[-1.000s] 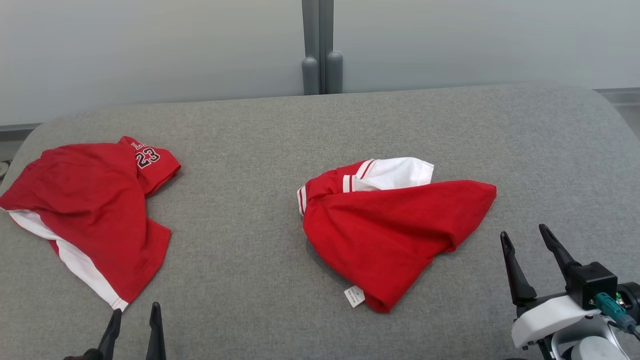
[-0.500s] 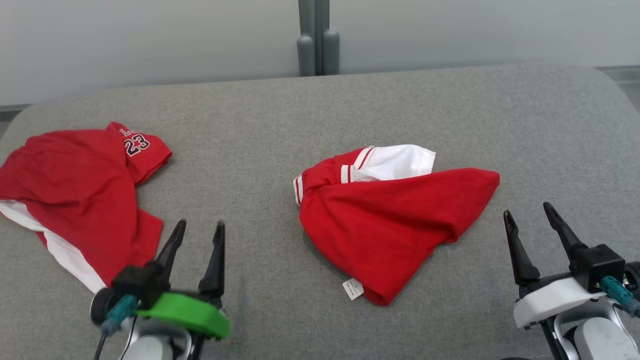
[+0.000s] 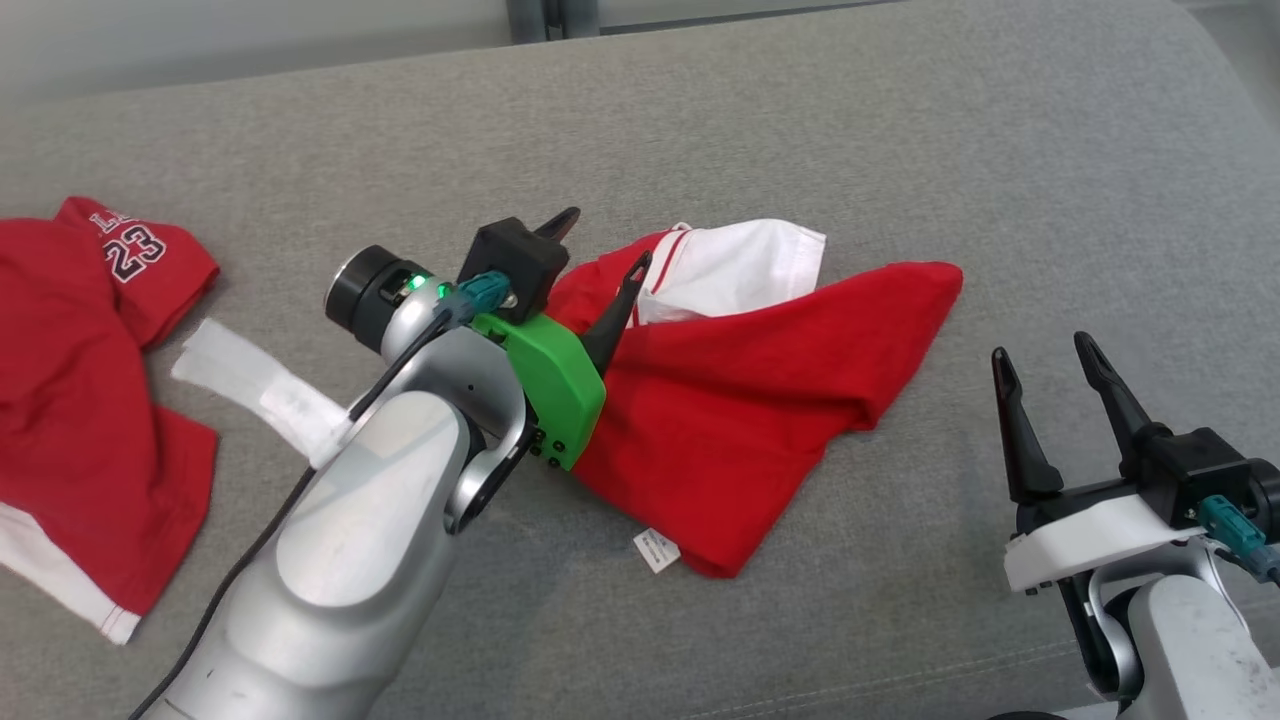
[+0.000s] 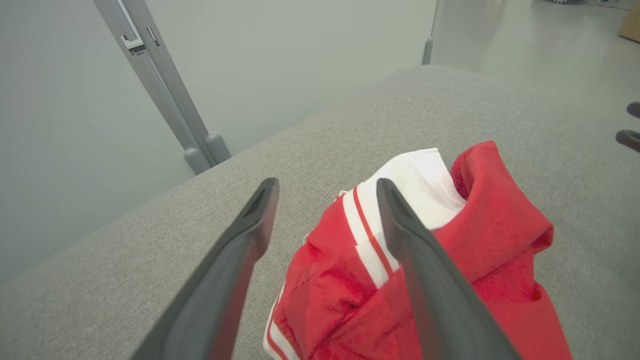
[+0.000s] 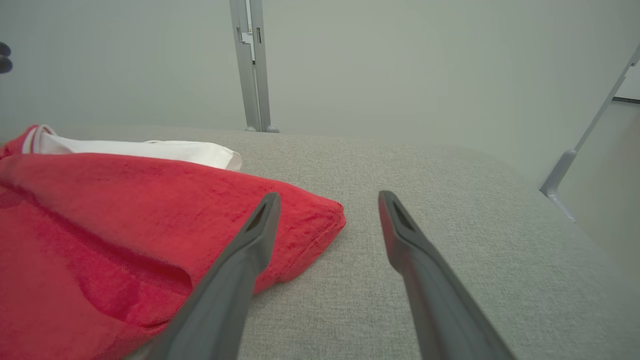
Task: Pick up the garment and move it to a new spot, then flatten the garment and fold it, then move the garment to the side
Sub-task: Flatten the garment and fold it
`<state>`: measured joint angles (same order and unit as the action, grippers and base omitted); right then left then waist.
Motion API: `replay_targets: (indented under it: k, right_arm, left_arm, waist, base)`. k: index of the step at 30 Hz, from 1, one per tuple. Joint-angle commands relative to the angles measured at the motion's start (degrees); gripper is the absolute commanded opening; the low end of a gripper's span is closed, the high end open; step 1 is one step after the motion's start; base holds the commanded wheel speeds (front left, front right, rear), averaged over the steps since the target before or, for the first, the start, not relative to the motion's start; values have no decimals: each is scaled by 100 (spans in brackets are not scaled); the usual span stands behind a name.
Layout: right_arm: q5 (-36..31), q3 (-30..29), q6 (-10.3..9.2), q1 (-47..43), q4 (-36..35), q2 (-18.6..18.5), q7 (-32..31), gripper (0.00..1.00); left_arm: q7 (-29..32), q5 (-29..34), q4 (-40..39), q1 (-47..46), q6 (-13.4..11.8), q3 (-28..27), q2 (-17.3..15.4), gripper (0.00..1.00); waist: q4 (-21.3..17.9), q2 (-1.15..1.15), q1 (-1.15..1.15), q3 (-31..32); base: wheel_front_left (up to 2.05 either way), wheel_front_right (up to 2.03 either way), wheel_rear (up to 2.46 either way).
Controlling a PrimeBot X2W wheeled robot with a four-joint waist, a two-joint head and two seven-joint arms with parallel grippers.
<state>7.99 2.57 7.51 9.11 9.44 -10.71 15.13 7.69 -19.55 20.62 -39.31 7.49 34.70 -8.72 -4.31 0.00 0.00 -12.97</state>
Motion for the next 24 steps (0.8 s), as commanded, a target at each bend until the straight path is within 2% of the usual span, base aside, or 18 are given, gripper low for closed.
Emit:
replay_targets:
  k: [1,7,17,18,19,20,24]
  right_arm:
    - [34,-6,-4,55,-13,29,3,100]
    - [57,-102,-4,-29,40,135,3,100]
    - [51,-156,-4,-99,81,207,3,100]
    - [48,-161,-4,-105,88,210,3,100]
    - [44,-157,-4,-108,94,219,3,100]
    - [45,-144,-4,-110,98,217,3,100]
    - [44,-106,-4,-99,111,196,3,100]
  left_arm:
    - [100,-63,49,-131,-3,67,-53,100]
    - [862,-247,288,-574,-7,724,-360,100]
    - [1393,-448,354,-473,-6,1070,-812,100]
    - [1408,-463,344,-465,-7,1082,-827,67]
    - [1424,-482,335,-459,-6,1099,-832,27]
    - [1433,-500,328,-457,-6,1113,-835,0]
    - [1538,-661,253,-493,-7,1260,-829,0]
  waist:
    - [-412,0,0,-254]
    - [-771,0,0,-238]
    - [-940,0,0,-157]
    - [-935,0,0,-150]
    - [-930,0,0,-141]
    - [-925,0,0,-129]
    - [-897,0,0,-93]
  base:
    - [0,0,0]
    - [0,0,0]
    - [0,0,0]
    - [0,0,0]
    - [0,0,0]
    - [0,0,0]
    - [0,0,0]
